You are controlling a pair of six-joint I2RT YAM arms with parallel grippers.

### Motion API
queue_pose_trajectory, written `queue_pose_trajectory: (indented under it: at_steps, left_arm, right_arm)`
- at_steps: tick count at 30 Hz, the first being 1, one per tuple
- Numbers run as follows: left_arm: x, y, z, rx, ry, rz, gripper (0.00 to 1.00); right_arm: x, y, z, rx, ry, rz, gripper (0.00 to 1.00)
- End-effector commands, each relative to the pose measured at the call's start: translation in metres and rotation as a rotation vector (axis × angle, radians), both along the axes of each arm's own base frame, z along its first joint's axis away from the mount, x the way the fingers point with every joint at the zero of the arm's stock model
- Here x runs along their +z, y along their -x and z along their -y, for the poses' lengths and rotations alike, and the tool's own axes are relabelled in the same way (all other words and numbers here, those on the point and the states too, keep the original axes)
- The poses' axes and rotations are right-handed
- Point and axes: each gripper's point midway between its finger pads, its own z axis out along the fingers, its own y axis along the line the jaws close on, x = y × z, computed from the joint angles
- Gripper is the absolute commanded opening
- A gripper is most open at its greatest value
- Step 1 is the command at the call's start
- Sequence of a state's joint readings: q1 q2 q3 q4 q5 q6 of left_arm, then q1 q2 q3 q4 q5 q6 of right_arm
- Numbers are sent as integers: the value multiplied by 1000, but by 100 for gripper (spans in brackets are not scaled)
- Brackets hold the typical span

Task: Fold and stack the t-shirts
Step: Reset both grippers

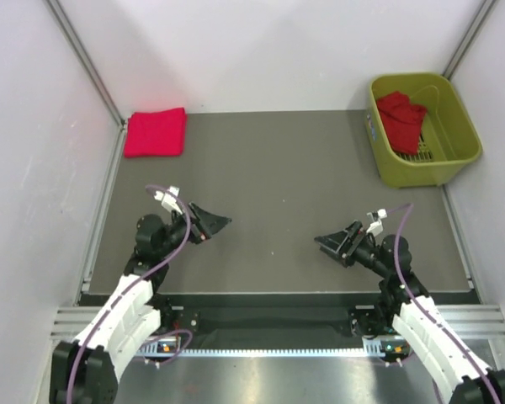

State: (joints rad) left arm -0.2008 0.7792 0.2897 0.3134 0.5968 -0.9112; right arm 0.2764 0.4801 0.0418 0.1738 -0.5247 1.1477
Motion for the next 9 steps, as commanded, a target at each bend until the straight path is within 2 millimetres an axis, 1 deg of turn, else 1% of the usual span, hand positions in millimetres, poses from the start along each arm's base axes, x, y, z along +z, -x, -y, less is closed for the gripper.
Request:
queue_pose_trajectory:
  at_steps: [1, 2, 3, 4, 5, 6, 7, 8, 9]
  left_arm:
    - [39, 41, 9, -99, 194, 70, 97]
    - [26, 49, 8, -99, 212, 36, 97]
    - [25, 56, 8, -108, 244, 36, 97]
    - [36, 67, 6, -114, 328, 36, 97]
    - [27, 74, 5, -120, 365, 27, 96]
    - [21, 71, 1, -75, 397, 25, 95]
    - [23, 72, -2, -60, 430, 17, 95]
    - [30, 77, -6, -51, 461, 67, 97]
    - [30, 77, -8, -38, 493, 69, 97]
  right_arm:
    - [-14, 11, 2, -17, -97, -8, 84]
    - [-1, 13, 1, -7, -119, 62, 87]
    - [1, 15, 1, 0, -129, 79, 89]
    - [3, 17, 1, 6, -135, 94, 93]
    - [16, 20, 0, 19, -165, 151, 99]
    - [17, 21, 0, 24, -174, 161, 100]
    - [16, 24, -2, 37, -181, 158, 100]
    - [30, 26, -2, 48, -216, 212, 100]
    - [29, 31, -5, 79, -228, 214, 100]
